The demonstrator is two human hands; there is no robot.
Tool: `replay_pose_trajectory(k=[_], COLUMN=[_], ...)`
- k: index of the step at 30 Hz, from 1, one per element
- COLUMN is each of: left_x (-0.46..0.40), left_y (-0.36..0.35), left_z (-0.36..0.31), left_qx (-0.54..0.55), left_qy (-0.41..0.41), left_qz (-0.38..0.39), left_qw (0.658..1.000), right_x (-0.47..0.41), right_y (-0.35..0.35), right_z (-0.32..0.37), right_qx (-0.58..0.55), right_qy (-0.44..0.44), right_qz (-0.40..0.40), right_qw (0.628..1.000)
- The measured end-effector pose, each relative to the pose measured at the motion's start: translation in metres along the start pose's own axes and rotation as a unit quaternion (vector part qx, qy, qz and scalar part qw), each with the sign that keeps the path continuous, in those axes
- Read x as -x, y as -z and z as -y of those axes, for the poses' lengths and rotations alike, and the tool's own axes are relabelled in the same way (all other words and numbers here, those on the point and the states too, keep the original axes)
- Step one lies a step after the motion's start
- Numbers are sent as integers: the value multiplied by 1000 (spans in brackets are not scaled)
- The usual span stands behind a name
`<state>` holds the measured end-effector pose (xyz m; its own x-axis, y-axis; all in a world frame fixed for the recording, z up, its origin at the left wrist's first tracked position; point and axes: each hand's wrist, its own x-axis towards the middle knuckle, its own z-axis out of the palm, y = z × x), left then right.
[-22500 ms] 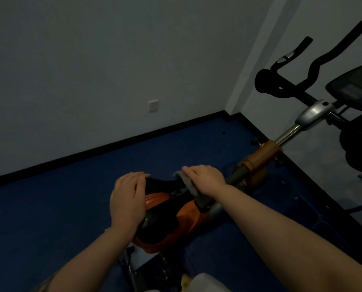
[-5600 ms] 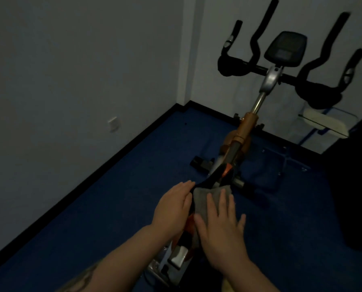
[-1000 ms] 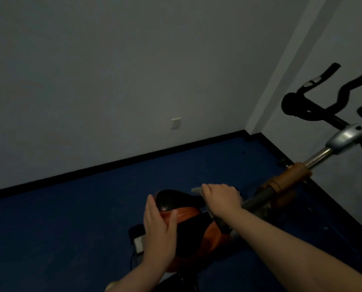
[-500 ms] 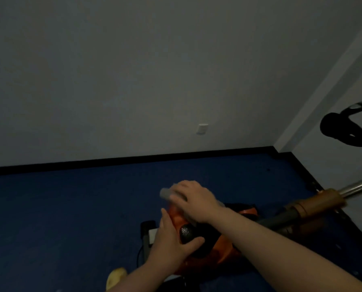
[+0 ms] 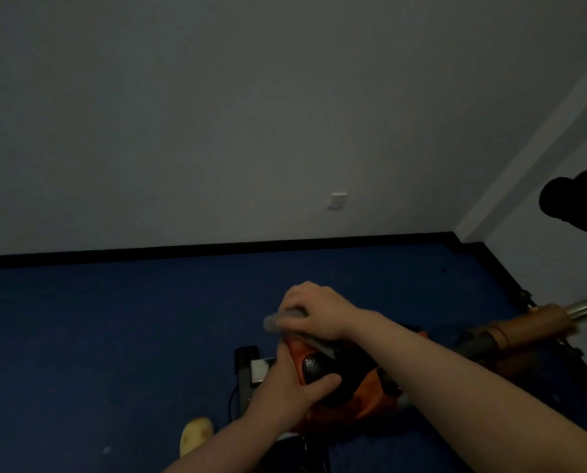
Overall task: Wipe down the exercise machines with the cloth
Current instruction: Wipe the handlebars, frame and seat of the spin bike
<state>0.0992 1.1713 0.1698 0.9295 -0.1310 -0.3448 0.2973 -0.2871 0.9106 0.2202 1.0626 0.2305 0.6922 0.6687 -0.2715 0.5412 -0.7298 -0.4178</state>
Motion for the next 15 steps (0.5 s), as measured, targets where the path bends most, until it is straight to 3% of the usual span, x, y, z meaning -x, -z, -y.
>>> replay_pose_trajectory(k=[3, 4, 6, 8, 9, 12, 13, 15], left_x=[0, 0, 1, 0, -1, -1, 0, 2], left_y=[1, 2, 2, 3, 4, 3, 4, 4], left_z=[0, -1, -1, -1, 1, 3, 3, -1], left_qx=[-17, -32, -55, -61, -55, -25, -20, -18], left_qy=[24, 29, 31, 34, 40, 44, 40, 29], left_qz=[4, 3, 2, 5, 7, 15, 12, 7], left_qw=[1000, 999, 998, 998, 998, 999, 999, 999], right_x=[-26, -28, -21, -10, -7, -12, -12, -3], right_y=[0, -5, -10, -4, 1, 5, 3, -7], right_z=[10, 13, 16, 8, 2, -14, -12, -3], right_qx=[-49, -2, 116, 73, 11, -152, -134, -2], right_qy=[-154, -141, -12, 71, 47, -131, -144, -61], right_qz=[16, 15, -3, 5, 12, -14, -21, -34], right_qw=[987, 990, 993, 995, 999, 980, 980, 998])
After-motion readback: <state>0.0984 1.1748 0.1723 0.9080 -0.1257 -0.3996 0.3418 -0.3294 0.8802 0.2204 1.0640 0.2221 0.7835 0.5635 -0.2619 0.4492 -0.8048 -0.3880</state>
